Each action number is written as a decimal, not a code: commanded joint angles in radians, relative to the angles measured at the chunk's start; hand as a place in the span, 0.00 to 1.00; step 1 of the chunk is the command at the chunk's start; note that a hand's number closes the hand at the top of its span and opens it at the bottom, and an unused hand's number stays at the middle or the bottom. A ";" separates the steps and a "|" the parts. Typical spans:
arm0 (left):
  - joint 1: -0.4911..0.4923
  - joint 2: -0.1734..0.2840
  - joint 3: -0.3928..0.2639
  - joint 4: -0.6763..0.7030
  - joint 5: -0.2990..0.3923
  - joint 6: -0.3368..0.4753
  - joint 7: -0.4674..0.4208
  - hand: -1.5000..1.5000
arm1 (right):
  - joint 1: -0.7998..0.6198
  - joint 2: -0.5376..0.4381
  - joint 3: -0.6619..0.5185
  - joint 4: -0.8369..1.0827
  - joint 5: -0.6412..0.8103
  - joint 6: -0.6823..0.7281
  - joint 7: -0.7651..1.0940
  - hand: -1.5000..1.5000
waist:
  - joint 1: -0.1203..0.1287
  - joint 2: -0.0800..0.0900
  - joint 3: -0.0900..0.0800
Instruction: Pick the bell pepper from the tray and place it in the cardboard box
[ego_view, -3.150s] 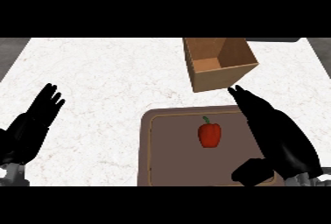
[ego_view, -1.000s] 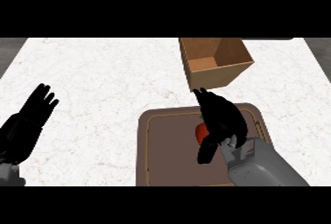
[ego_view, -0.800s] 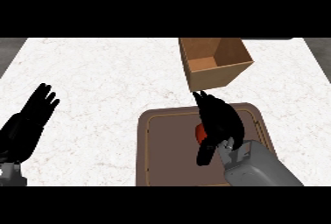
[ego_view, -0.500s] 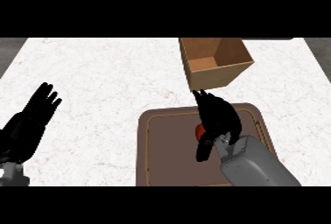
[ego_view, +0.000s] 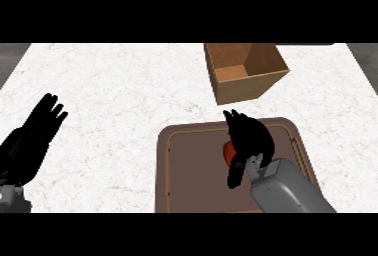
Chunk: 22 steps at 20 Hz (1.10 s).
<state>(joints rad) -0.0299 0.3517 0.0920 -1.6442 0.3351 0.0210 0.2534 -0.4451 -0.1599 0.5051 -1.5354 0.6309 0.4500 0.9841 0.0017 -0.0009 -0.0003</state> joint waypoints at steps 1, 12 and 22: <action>0.001 -0.017 -0.006 0.011 -0.030 -0.004 -0.012 0.50 | 0.051 -0.071 -0.041 0.033 0.022 0.035 -0.040 0.00 | -0.002 0.001 0.000; -0.026 -0.094 -0.008 0.072 -0.093 -0.020 -0.043 0.50 | 0.045 0.065 -0.049 0.097 0.192 -0.015 -0.091 1.00 | -0.001 0.001 0.000; -0.061 -0.060 0.087 0.031 -0.039 -0.074 0.069 0.50 | 0.050 0.109 -0.066 0.066 0.288 0.028 -0.173 1.00 | -0.001 0.001 0.000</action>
<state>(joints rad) -0.0368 0.2885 0.1559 -1.6492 0.2891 -0.0466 0.2855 -0.4062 -0.0711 0.4363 -1.4463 0.8813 0.4572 0.8088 0.0029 -0.0003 0.0000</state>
